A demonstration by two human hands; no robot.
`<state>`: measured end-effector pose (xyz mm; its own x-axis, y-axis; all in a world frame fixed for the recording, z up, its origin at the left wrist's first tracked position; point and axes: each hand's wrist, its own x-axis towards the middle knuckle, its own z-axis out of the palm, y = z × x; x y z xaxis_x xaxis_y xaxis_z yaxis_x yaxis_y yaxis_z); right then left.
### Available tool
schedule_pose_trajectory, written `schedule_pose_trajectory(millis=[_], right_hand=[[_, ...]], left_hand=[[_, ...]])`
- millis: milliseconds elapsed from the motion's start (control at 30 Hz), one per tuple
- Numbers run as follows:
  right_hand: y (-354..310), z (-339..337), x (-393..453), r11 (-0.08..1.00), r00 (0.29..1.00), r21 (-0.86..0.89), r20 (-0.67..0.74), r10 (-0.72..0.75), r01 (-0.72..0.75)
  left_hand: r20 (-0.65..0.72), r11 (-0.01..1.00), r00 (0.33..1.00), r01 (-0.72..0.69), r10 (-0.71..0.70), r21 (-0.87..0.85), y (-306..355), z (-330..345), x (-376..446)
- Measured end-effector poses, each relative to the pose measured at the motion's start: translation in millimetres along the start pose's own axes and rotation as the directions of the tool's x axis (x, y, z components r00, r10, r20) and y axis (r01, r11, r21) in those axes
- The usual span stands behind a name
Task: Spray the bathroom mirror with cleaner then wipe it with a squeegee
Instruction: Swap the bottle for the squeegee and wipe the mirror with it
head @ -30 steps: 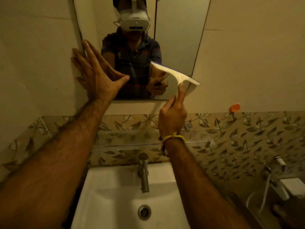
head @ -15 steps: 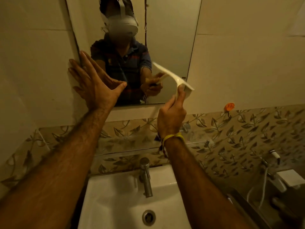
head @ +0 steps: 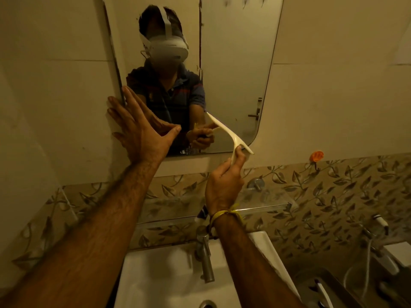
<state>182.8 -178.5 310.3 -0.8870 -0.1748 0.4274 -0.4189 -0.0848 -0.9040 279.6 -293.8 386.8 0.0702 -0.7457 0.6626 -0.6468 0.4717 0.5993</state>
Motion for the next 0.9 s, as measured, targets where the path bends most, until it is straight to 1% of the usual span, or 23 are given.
schedule_pose_trajectory(millis=[100, 167, 233, 333, 400, 500, 600, 700, 767, 833, 900], right_hand=[[-6, -5, -12, 0.999, 0.995, 0.014, 0.087, 0.050, -0.051], [-17, -7, -8, 0.990, 0.990, 0.094, 0.106, 0.092, -0.102], [-28, -7, 7, 0.975, 0.988, 0.166, 0.066, 0.141, -0.151], [-36, -2, 19, 0.975, 0.989, 0.169, -0.016, 0.148, -0.143], [-37, 2, 4, 0.982, 0.990, 0.129, 0.009, 0.138, -0.138], [-40, 5, -22, 0.989, 0.992, 0.111, 0.099, 0.083, -0.094], [-52, 4, -5, 0.997, 0.995, 0.073, 0.099, 0.026, -0.033], [-56, 3, 11, 0.998, 0.994, -0.024, 0.093, -0.064, 0.066], [-45, 1, -2, 0.990, 0.983, -0.079, 0.152, -0.103, 0.116], [-28, -6, -20, 0.980, 0.961, -0.131, 0.252, -0.113, 0.149], [-29, -11, -22, 0.975, 0.947, -0.136, 0.295, -0.129, 0.175]], left_hand=[[0.002, 1.000, 1.000, -0.005, 0.005, 0.024, -3, 0, 0], [0.016, 0.999, 1.000, -0.007, 0.006, 0.033, -3, 0, 1], [0.036, 0.999, 0.999, -0.009, 0.008, 0.039, -3, -1, 2], [0.044, 0.999, 0.999, -0.026, 0.024, 0.043, -5, -3, 2], [0.053, 0.999, 0.998, -0.038, 0.036, 0.035, -8, -4, 1], [0.075, 0.998, 0.996, -0.048, 0.045, 0.030, -11, -5, 3], [0.104, 0.998, 0.993, -0.063, 0.061, 0.012, -12, -8, 5], [0.108, 0.998, 0.992, -0.067, 0.066, 0.006, -13, -9, 5], [0.115, 0.998, 0.991, -0.064, 0.064, -0.007, -14, -8, 4], [0.096, 0.998, 0.993, -0.064, 0.065, -0.007, -14, -8, 5], [0.066, 0.998, 0.996, -0.061, 0.063, -0.025, -15, -9, 5]])
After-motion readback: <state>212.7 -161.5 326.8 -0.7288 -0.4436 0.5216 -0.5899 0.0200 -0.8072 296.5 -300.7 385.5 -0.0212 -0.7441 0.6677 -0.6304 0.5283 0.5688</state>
